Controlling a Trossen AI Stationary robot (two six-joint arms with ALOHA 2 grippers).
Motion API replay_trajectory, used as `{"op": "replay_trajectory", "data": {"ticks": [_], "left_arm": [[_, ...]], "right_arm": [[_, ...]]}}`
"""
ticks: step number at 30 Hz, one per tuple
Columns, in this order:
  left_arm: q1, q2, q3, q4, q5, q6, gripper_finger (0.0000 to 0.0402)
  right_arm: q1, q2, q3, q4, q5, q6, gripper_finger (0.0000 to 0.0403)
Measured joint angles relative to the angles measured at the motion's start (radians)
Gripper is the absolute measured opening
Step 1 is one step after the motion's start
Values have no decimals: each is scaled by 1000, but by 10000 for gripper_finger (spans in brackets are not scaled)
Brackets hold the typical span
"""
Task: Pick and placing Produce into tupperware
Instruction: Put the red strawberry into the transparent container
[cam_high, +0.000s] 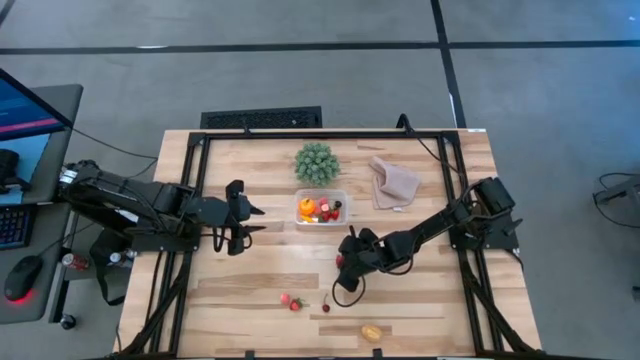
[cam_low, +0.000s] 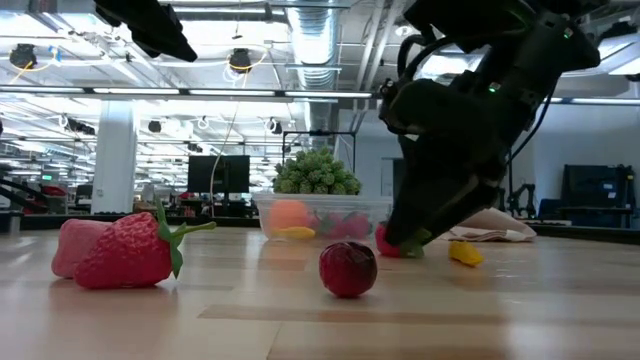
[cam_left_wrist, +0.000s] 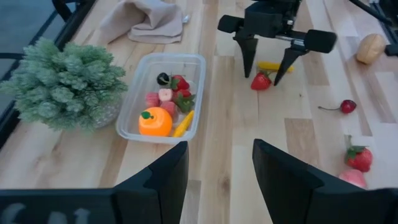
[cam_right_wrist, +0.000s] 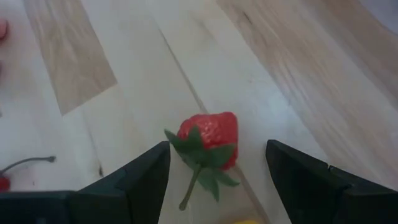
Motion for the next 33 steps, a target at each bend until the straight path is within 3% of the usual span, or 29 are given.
{"op": "replay_trajectory", "data": {"ticks": [4,16,25,33], "left_arm": [[0,0,0,0,-8,0,171],[0,0,0,0,-17,-1,171],[0,0,0,0,-19,-2,171],[0,0,2,-74,-7,-21,171]], "right_arm": [[-1,0,0,0,11,0,241],[0,-2,0,8,26,-1,116],[0,-2,0,27,26,-1,92],[7,-4,0,92,26,-53,97]]}}
